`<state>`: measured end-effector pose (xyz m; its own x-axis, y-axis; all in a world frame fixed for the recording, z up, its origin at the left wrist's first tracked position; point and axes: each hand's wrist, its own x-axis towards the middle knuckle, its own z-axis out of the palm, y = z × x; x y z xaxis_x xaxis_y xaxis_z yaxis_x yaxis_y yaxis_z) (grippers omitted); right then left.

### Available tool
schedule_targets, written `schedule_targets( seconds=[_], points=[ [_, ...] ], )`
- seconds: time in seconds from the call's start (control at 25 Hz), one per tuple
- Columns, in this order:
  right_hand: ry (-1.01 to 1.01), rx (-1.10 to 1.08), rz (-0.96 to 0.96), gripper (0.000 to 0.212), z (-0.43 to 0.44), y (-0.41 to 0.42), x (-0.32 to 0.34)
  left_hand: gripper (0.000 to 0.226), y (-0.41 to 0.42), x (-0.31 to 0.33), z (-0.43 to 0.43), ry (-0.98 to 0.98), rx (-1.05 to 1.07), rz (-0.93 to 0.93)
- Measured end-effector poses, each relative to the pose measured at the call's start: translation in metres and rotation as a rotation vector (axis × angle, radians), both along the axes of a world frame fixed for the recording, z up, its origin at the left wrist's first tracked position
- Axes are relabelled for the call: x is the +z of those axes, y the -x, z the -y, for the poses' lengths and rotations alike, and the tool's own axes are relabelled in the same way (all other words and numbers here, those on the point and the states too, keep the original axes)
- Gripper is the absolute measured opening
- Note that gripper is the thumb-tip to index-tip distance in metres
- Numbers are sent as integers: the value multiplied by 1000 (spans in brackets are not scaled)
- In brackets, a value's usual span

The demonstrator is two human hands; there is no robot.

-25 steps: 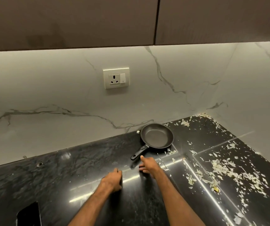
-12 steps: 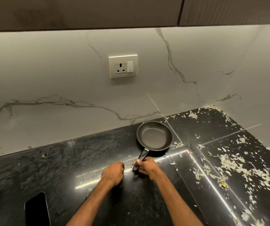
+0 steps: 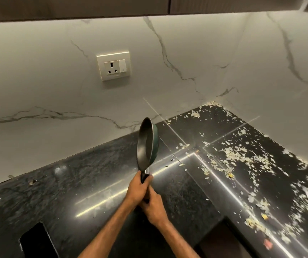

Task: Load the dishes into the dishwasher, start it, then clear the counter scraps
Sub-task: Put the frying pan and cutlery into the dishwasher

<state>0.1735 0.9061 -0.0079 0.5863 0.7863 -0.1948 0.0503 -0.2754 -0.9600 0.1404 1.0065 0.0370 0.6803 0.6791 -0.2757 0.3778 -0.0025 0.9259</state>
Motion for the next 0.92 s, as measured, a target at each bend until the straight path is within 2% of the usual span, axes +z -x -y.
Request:
schedule_targets(
  seconds=[0.08, 0.16, 0.24, 0.32, 0.36, 0.4, 0.48, 0.6, 0.72, 0.92],
  points=[
    [-18, -21, 15, 49, 12, -5, 14, 20, 1, 12, 11, -69, -57, 9],
    [-15, -101, 58, 31, 35, -9, 26, 21, 8, 24, 17, -193, -137, 13],
    [-61, -326, 48, 25, 66, -12, 35, 24, 15, 35, 20, -324, -315, 9],
    [-194, -661, -111, 39, 108, -10, 42, 27, 17, 46, 28, -350, -615, -38],
    [-284, -817, -171, 46, 135, -7, 46, 28, 16, 50, 39, -289, -791, -44],
    [-358, -968, -170, 52, 170, 3, 50, 31, 17, 52, 57, -237, -973, -49],
    [-417, -1165, -90, 62, 246, 31, 57, 35, 20, 48, 102, -304, -1281, -49],
    [-290, -1282, 49, 78, 357, 110, 64, 31, 36, 34, 191, -419, -1622, -67],
    [-180, -1438, 177, 94, 445, 201, 71, 28, 66, 37, 280, -524, -1862, -81],
    [-77, -1504, 260, 98, 530, 321, 79, 26, 124, 58, 384, -808, -2016, 101]
  ],
)
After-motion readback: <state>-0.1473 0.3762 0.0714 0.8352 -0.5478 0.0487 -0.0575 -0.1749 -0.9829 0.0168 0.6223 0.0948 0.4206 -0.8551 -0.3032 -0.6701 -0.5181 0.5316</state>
